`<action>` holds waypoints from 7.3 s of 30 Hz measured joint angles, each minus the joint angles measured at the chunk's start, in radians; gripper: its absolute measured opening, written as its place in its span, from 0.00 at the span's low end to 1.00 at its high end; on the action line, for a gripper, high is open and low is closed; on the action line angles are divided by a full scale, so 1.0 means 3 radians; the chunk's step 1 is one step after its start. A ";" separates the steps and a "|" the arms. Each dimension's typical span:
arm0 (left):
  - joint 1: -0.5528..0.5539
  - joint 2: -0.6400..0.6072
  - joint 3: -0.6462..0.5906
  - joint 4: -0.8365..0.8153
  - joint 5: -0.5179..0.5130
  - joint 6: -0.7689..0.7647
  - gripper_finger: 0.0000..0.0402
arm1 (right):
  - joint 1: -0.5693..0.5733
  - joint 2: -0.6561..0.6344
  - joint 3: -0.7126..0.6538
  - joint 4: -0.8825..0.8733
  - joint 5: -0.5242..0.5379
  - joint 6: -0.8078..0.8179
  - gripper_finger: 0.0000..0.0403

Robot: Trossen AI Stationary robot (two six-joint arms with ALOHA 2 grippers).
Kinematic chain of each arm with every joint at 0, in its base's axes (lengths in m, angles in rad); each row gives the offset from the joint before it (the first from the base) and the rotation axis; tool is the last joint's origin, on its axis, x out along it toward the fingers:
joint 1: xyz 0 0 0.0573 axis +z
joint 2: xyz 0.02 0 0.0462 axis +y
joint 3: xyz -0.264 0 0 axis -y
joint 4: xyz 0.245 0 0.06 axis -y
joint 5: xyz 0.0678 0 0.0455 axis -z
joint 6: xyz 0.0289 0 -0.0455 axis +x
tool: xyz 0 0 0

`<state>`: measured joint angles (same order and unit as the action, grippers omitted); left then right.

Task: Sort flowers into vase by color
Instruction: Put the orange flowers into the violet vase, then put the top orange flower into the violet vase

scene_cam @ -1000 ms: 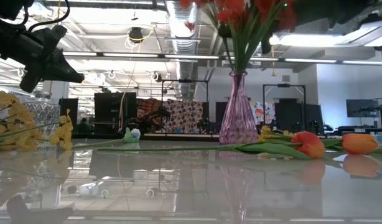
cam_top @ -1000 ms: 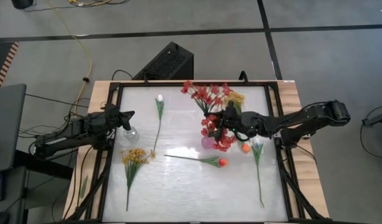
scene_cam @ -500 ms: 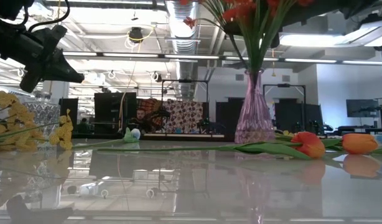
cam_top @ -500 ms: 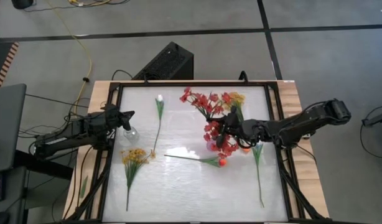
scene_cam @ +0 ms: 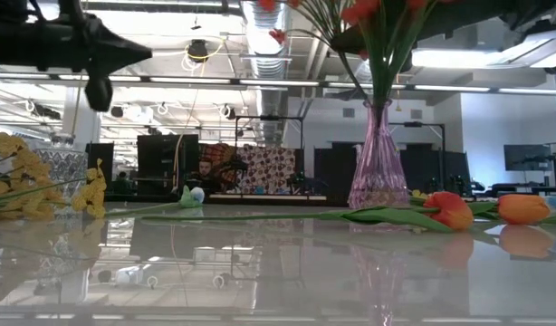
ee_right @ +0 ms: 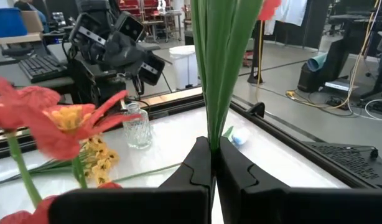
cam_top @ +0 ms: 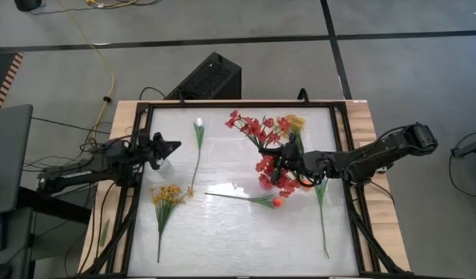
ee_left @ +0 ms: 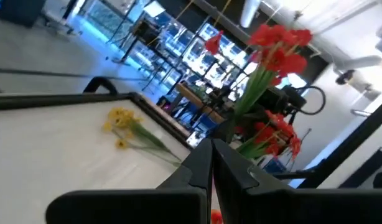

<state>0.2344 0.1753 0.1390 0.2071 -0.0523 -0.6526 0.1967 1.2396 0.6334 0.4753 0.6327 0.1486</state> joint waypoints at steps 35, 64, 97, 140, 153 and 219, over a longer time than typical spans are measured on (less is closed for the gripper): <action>-0.0216 0.4596 0.2231 0.1853 0.0565 0.1140 0.42 | 0.0022 -0.0599 -0.0009 -0.0694 -0.0008 -0.0061 0.07; -0.0218 0.5792 0.3478 0.1736 0.1298 0.1273 0.14 | 0.0064 -0.0640 -0.0004 -0.0699 -0.0015 0.0006 0.09; -0.0347 0.5796 0.3478 0.1306 0.1228 0.2042 0.00 | 0.0187 -0.1836 0.0330 -0.1056 -0.0516 0.0272 0.43; -0.0378 0.4897 0.3477 -0.1084 0.0529 0.3392 0.45 | 0.0277 -0.1810 0.0398 -0.1069 -0.0537 0.0086 0.43; -0.0449 0.3634 0.3477 -0.1848 0.0505 0.3124 0.44 | 0.0298 -0.1543 0.0464 -0.0732 -0.0548 0.0032 0.43; -0.0672 0.4372 0.4903 -0.1465 -0.0696 0.3188 0.00 | -0.0627 -0.1545 0.0603 -0.1875 0.0300 0.0970 0.39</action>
<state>0.0327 1.4869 1.6100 -0.2323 -0.2610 0.3037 0.0084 0.7762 0.8143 -0.0873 0.7225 0.4397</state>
